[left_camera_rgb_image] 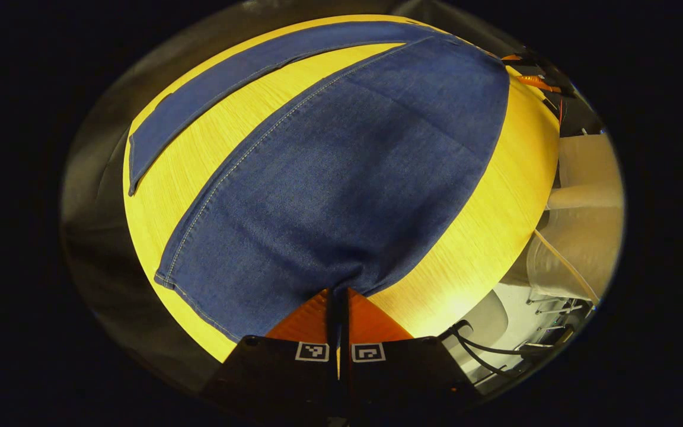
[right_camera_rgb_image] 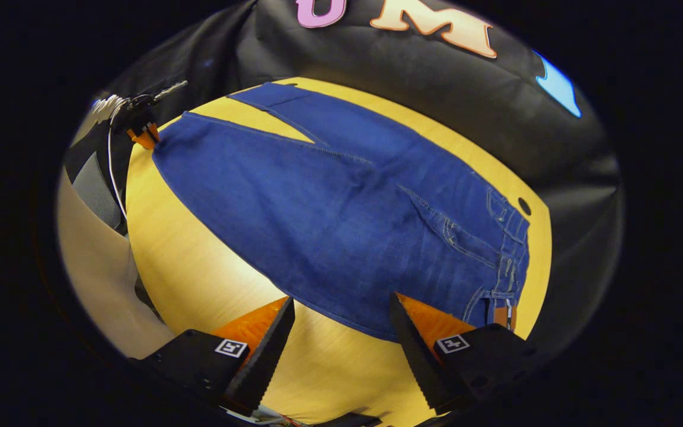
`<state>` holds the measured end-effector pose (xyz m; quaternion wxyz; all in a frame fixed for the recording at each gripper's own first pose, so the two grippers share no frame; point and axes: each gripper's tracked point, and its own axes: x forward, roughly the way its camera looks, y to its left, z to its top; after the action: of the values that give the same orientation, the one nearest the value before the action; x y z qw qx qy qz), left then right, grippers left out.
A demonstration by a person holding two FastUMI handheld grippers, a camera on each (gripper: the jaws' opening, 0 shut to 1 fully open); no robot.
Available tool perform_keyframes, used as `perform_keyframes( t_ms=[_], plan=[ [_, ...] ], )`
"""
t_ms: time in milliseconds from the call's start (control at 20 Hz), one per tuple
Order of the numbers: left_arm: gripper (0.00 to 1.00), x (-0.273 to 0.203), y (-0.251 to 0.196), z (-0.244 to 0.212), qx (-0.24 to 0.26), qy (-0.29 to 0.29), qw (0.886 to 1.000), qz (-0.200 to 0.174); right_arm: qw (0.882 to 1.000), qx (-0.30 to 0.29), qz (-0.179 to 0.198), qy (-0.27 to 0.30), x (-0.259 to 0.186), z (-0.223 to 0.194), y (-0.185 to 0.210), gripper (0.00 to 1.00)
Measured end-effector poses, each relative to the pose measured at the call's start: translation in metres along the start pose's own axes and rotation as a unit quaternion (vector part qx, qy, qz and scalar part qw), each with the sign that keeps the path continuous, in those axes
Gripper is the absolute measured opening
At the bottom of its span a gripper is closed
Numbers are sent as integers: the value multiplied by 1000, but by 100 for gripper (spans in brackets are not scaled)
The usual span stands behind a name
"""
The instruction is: Grasp the waist and the cuffs of the jeans and fold them to make the two legs overlap; first hold the waist and fold one-third of the jeans toward the cuffs, then hold the cuffs and fold the remaining one-third in the same direction to finish folding.
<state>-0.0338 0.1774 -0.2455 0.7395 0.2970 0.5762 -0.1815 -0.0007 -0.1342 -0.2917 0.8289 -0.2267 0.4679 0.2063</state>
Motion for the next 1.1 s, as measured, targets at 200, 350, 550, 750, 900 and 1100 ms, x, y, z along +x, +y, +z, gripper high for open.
perform_keyframes(
  t_ms=[200, 350, 550, 750, 900, 1100],
  plan=[
    [0, 2, 2, -1, -6, 4, 1000, 4, 999, -7, 33, 37, 17, -15, 0, 99],
    [0, 1, 1, 0, -7, 8, 1000, 2, 998, 0, 51, 46, 21, -17, 1, 100],
    [0, 1, 2, 0, -3, 14, 1000, -7, 998, -15, 57, 38, 19, -17, 2, 96],
    [0, 3, 0, 0, 11, 31, 999, -12, 997, -17, 59, 39, 23, -14, -5, 77],
    [0, 4, -1, -1, 5, 34, 999, -15, 997, -27, 62, 31, 25, -4, -17, 50],
    [0, 3, 1, 0, -5, 28, 1000, 0, 998, -16, 52, 17, 23, 10, -19, 11]
  ],
)
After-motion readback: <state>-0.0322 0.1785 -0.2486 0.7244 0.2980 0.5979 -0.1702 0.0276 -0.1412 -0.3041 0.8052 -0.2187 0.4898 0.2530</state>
